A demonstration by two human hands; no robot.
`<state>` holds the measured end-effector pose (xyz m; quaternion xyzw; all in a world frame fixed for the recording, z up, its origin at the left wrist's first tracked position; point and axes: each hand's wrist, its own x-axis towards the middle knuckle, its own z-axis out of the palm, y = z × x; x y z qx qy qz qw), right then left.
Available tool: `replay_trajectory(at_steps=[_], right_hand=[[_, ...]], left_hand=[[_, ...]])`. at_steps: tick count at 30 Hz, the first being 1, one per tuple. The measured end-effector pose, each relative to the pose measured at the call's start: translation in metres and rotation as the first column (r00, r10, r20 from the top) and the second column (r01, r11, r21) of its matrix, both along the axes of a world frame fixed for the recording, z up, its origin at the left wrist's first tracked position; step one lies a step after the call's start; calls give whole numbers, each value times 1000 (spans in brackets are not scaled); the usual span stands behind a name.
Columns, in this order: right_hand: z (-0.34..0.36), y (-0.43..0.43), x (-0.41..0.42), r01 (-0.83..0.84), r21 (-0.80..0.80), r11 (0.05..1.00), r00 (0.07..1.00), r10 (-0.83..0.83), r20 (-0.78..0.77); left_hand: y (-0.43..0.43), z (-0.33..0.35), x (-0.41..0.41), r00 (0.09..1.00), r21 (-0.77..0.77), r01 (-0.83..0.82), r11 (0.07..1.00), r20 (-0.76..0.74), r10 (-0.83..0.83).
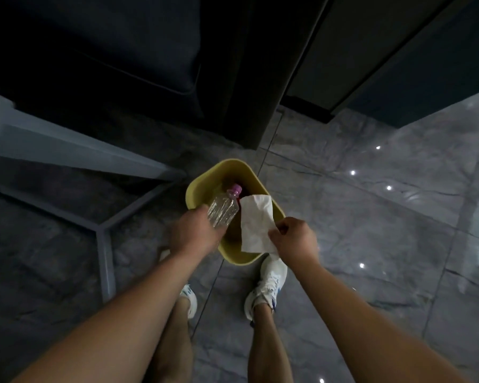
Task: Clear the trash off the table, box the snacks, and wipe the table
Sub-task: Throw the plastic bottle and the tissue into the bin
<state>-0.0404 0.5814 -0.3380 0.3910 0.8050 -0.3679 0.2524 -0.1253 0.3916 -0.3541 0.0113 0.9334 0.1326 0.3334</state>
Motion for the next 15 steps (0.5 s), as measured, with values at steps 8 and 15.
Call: replay_trajectory(at_steps=[8, 15], right_hand=[[-99, -10, -7, -65, 26, 998, 996, 64, 59], [-135, -18, -3, -48, 7, 999, 994, 47, 99]], left_hand=[[24, -78, -10, 986, -95, 157, 983, -48, -162], [41, -102, -14, 975, -177, 212, 961, -23, -220]])
